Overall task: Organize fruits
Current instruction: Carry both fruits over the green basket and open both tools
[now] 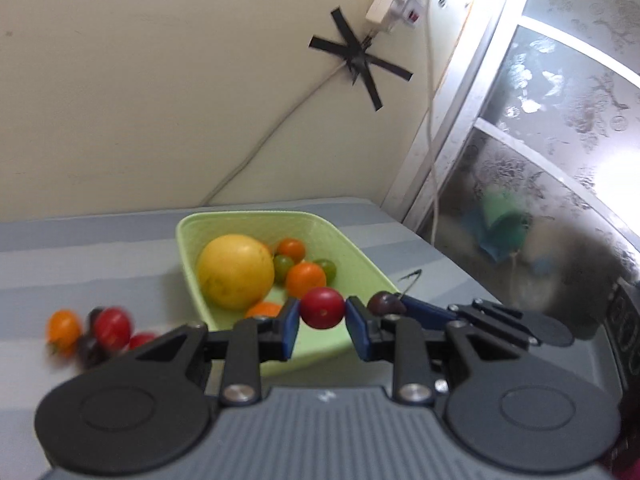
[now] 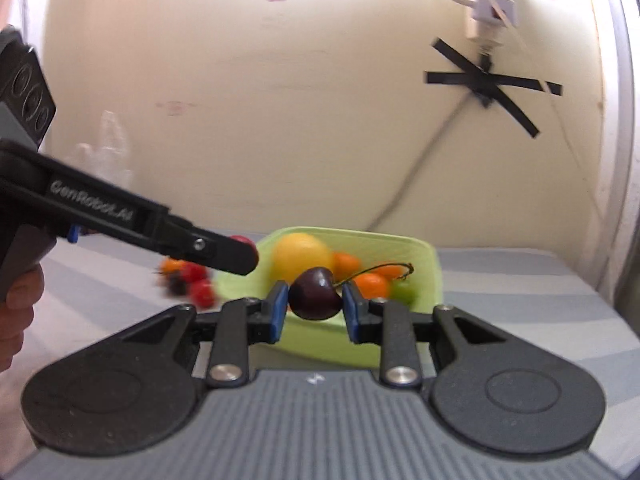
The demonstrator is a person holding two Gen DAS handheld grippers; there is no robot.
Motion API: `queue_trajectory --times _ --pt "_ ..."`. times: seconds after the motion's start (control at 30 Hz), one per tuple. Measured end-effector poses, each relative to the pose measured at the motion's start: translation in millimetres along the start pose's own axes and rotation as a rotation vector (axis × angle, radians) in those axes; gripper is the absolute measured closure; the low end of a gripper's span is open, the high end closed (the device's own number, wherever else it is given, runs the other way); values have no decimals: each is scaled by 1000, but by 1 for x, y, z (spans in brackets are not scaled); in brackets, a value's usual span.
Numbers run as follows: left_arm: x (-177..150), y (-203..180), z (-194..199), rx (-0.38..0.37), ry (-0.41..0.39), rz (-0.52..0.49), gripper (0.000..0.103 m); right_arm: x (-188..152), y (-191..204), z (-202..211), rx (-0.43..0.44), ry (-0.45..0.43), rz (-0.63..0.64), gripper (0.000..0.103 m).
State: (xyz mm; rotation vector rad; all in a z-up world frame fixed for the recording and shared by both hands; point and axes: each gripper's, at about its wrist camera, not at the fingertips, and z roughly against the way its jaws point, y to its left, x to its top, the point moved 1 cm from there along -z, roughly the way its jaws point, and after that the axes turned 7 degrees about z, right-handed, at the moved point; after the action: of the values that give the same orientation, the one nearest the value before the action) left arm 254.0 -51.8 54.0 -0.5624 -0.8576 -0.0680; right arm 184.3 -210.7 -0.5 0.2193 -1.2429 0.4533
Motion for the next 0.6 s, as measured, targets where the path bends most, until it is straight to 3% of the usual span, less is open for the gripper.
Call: queue_trajectory --times 0.2,0.27,0.4,0.6 --pt "2 -9 -42 28 48 -36 72 -9 -13 -17 -46 23 -26 69" --pt "-1 -11 -48 42 55 -42 69 -12 -17 -16 -71 15 -34 58" --pt "1 -9 -44 38 56 -19 64 -10 -22 -9 -95 -19 -41 54" --pt "26 8 36 -8 -133 59 64 11 -34 35 -147 -212 -141 54"
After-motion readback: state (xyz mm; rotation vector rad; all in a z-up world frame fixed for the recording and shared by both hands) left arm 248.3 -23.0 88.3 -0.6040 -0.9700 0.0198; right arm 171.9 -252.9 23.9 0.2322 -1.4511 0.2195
